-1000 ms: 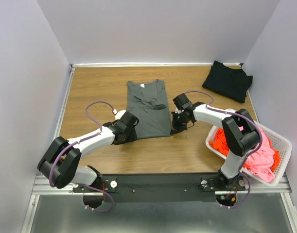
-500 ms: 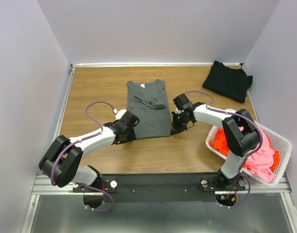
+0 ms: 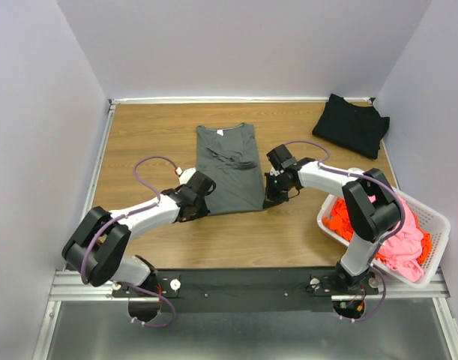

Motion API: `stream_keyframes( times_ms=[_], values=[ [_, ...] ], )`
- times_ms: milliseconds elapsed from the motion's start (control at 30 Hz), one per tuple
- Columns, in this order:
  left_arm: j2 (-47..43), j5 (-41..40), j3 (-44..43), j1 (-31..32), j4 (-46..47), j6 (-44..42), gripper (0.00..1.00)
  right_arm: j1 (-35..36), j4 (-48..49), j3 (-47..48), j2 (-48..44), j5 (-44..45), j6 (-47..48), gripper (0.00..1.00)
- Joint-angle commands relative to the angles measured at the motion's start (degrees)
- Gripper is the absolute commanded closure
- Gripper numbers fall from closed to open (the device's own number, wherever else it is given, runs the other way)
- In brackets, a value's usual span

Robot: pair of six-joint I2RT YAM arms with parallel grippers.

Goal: Fold and stack the t-shirts
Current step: Fold the tshirt

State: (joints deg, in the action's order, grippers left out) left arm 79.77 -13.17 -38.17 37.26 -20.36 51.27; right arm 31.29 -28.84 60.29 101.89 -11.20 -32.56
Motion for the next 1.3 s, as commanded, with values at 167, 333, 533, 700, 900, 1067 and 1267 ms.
stream_keyframes(
  times_ms=[167,333,533,700,900,1067,1267],
  values=[
    [2.5,-0.6,-0.4,0.4,-0.4,-2.4,1.00,0.4,-4.5,-0.4,-0.3,3.4,-0.1,0.97],
    [-2.1,0.0,-2.3,0.4,-1.8,-4.2,1.00,0.4,-6.3,0.9,-3.5,3.0,-0.2,0.98],
    [-7.0,2.3,-9.0,0.7,-6.7,-6.1,1.00,0.4,-9.6,2.8,-8.5,4.1,-1.1,0.98],
    [-9.4,4.2,-12.3,1.0,-10.2,-8.5,1.00,0.4,-12.9,5.3,-13.7,5.1,-0.6,0.98],
    [-14.8,10.9,-12.4,1.7,-14.3,-11.8,1.00,0.4,-20.5,8.7,-18.7,5.0,2.1,0.98],
    [-21.2,19.0,-9.5,3.3,-16.2,-11.9,1.00,0.4,-27.0,8.9,-23.7,3.5,3.7,0.98],
    [-26.4,25.6,-8.3,7.4,-19.8,-8.8,1.00,0.5,-33.6,9.3,-27.7,-2.0,4.3,0.98]
  ],
)
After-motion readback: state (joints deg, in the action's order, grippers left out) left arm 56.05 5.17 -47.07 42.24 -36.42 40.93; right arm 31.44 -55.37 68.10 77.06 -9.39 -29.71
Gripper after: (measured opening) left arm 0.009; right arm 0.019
